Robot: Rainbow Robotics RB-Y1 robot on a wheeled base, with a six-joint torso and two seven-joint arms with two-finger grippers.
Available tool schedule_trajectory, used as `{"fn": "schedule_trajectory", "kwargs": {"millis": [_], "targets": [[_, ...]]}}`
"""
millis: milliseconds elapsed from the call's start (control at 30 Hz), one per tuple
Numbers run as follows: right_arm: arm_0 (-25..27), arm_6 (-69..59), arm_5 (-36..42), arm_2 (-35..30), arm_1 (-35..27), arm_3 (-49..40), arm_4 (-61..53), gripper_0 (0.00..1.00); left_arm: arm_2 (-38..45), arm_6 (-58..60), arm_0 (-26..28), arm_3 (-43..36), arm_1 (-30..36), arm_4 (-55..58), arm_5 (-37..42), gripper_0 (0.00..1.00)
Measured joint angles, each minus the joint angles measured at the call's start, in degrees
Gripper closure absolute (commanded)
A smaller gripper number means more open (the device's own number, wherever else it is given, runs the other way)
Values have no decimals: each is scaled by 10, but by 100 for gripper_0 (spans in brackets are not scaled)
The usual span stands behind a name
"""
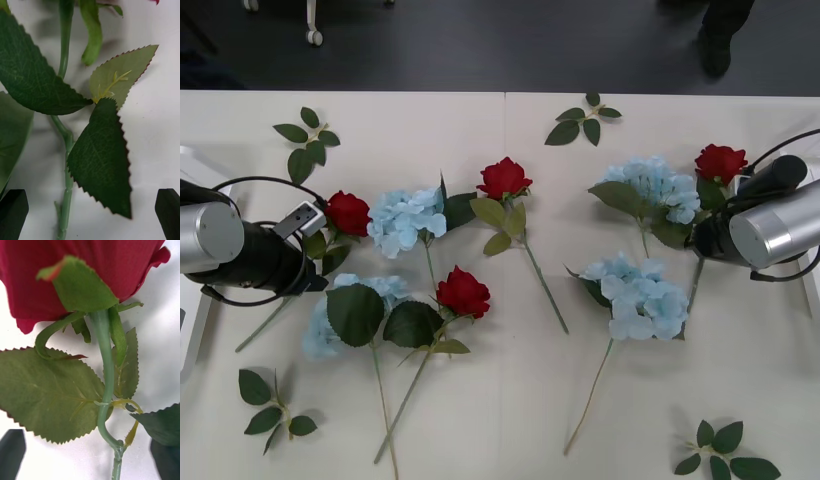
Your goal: Put the red flowers into the right box and the blue flowers into the left box
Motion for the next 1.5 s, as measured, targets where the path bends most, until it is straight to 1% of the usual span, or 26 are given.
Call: {"fn": "schedule_trajectory", "kwargs": {"millis": [33, 133, 200, 267, 467, 633, 700, 833, 900, 933, 967, 1000, 1067, 1100, 1133, 1167, 1200, 1267, 1367, 1500], "targets": [[0, 0, 0, 0, 1, 0, 0, 0, 0, 0, 0, 0, 0, -1, 0, 69], [0, 1, 0, 0, 1, 0, 0, 0, 0, 0, 0, 0, 0, -7, 0, 86], [0, 3, -1, 0, 1, 0, 0, 0, 0, 0, 0, 0, 0, -9, 0, 95], [1, 16, -9, 0, 1, 0, 1, 0, 0, 0, 0, 0, 0, -10, 0, 99], [24, 52, -82, -1, 1, 0, 15, 0, -13, 0, 0, 0, 0, -19, 0, 100], [33, 53, -101, -9, 1, -1, 15, 0, -25, 0, 0, 0, 0, -10, 0, 100], [33, 53, -102, -9, 1, -1, 15, 0, -18, 0, 0, 0, 0, 26, 0, 100], [33, 54, -124, -8, 1, 6, 14, 0, 18, 0, 0, 0, 0, 137, 0, 100], [33, 54, -140, -8, 1, 12, 14, 9, 41, 0, 0, -2, 0, 182, 0, 100], [33, 55, -151, -9, 1, 17, 14, 9, 53, 0, 0, -3, 0, 202, 1, 100], [33, 55, -164, -9, 1, 22, 15, 19, 64, 0, 0, -4, 0, 225, 5, 100], [33, 55, -175, -9, 2, 26, 16, 23, 75, -1, 0, -5, 0, 240, 9, 100], [33, 55, -207, -9, 5, 40, 19, 25, 97, -4, 0, -8, 0, 290, 22, 100], [33, 55, -222, -9, 8, 47, 20, 28, 109, -11, 0, -9, 0, 319, 31, 100], [32, 55, -230, -9, 10, 51, 20, 36, 120, -25, 0, -10, 0, 342, 39, 100], [31, 55, -232, -10, 11, 53, 20, 50, 132, -47, 0, -13, 0, 364, 50, 100], [30, 55, -231, -11, 13, 53, 20, 69, 143, -69, 0, -16, 0, 379, 59, 100], [29, 55, -231, -13, 16, 53, 17, 99, 162, -116, 0, -20, 0, 422, 79, 100], [26, 55, -231, -13, 16, 54, -1, 100, 180, -159, 0, -20, 0, 494, 104, 100], [25, 56, -231, -13, 16, 57, -3, 100, 182, -163, 0, -20, 0, 562, 136, 100]]}}
